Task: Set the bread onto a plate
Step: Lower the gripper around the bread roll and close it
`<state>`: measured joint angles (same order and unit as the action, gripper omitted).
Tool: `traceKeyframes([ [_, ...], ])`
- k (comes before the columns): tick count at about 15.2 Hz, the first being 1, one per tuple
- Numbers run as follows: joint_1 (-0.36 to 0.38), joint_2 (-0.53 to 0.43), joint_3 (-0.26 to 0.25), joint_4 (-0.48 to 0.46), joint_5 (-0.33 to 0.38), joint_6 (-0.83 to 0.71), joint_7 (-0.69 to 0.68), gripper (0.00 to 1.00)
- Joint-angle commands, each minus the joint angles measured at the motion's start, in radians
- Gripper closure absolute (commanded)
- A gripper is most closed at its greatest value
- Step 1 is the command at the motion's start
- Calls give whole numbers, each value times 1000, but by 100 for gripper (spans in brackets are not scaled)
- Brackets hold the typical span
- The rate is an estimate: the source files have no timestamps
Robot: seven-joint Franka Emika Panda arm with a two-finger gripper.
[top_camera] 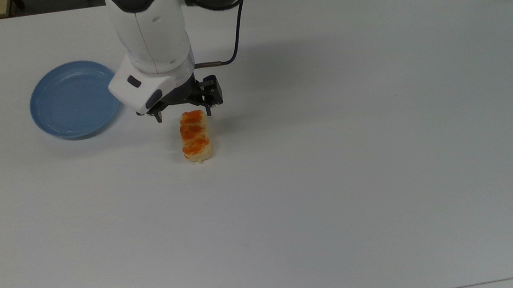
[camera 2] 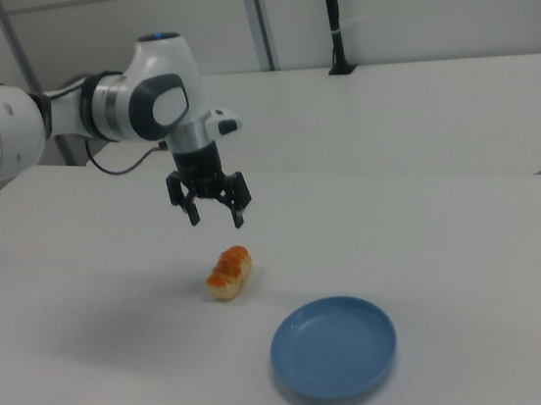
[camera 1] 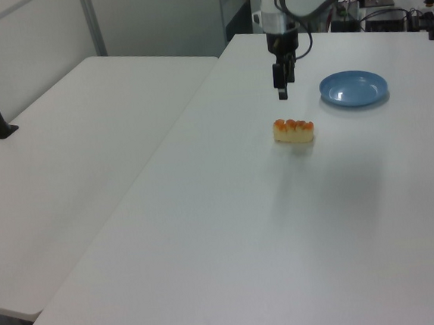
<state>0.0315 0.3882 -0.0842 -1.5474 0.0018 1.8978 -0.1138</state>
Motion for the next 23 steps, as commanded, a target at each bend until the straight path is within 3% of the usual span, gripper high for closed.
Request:
traceKeyframes([
  [1, 24, -31, -6, -140, -45, 98, -32, 0],
  [8, 27, -26, -6, -273, -88, 270, -30, 0],
  [18, 50, 55, -6, -267, -101, 362, 14, 1],
  [23, 53, 52, -6, -264, -103, 359, 8, 45],
])
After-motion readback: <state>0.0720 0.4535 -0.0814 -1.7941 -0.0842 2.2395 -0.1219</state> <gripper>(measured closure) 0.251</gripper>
